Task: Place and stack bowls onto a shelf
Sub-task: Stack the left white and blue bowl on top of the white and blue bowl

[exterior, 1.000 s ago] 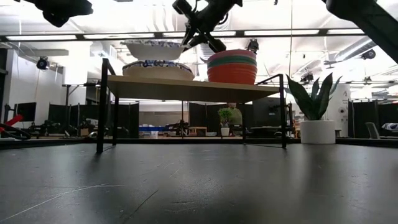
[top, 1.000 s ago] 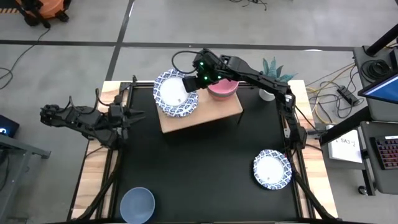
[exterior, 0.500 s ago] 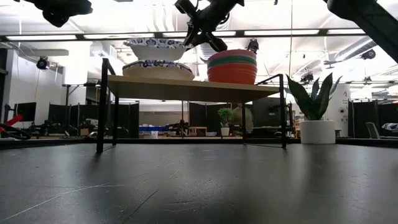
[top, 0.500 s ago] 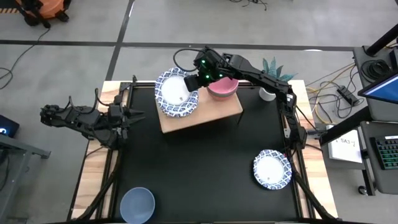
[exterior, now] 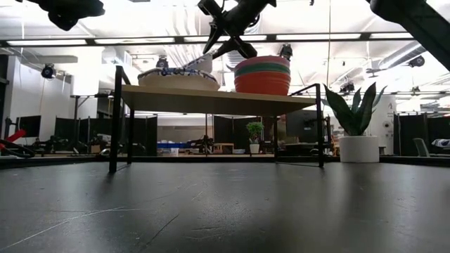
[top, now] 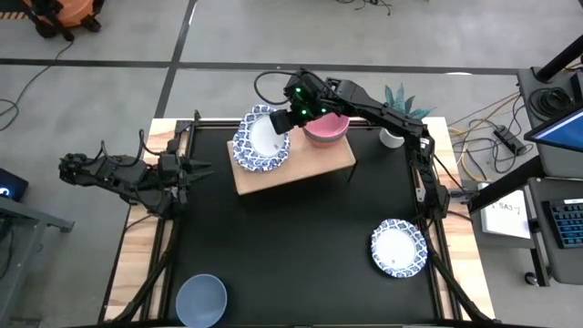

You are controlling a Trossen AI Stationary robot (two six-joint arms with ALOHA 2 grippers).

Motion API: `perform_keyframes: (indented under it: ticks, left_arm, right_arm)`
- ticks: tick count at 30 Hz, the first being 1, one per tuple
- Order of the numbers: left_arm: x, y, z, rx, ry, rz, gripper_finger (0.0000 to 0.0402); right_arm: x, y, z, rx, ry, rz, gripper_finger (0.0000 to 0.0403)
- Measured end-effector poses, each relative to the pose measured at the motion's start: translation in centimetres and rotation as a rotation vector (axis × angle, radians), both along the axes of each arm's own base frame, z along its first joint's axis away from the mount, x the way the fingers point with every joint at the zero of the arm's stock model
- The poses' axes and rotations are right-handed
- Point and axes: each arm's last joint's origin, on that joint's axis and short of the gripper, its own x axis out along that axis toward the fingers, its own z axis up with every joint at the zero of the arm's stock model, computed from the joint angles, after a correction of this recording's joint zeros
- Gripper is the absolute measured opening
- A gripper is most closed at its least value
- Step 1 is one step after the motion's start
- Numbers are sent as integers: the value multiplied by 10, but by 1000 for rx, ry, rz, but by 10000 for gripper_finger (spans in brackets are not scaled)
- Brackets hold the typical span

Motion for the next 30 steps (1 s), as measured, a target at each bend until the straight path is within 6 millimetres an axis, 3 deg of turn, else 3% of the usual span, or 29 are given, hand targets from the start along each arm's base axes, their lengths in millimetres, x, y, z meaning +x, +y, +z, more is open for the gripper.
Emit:
perform_keyframes:
  ticks: [12, 18, 25, 30]
  left_arm:
    - [0, 0, 0, 1, 2, 0, 91]
    - [0, 0, 0, 4, 4, -1, 91]
    - [0, 0, 0, 4, 6, -1, 91]
    - [1, 0, 0, 4, 6, 0, 91]
  right_arm:
    - [-4, 2, 8, -36, -16, 26, 96]
    - [-14, 5, 23, -87, -40, -7, 96]
    - [-20, 9, 34, -258, -11, 1, 93]
    - [-11, 19, 32, -375, 13, 66, 61]
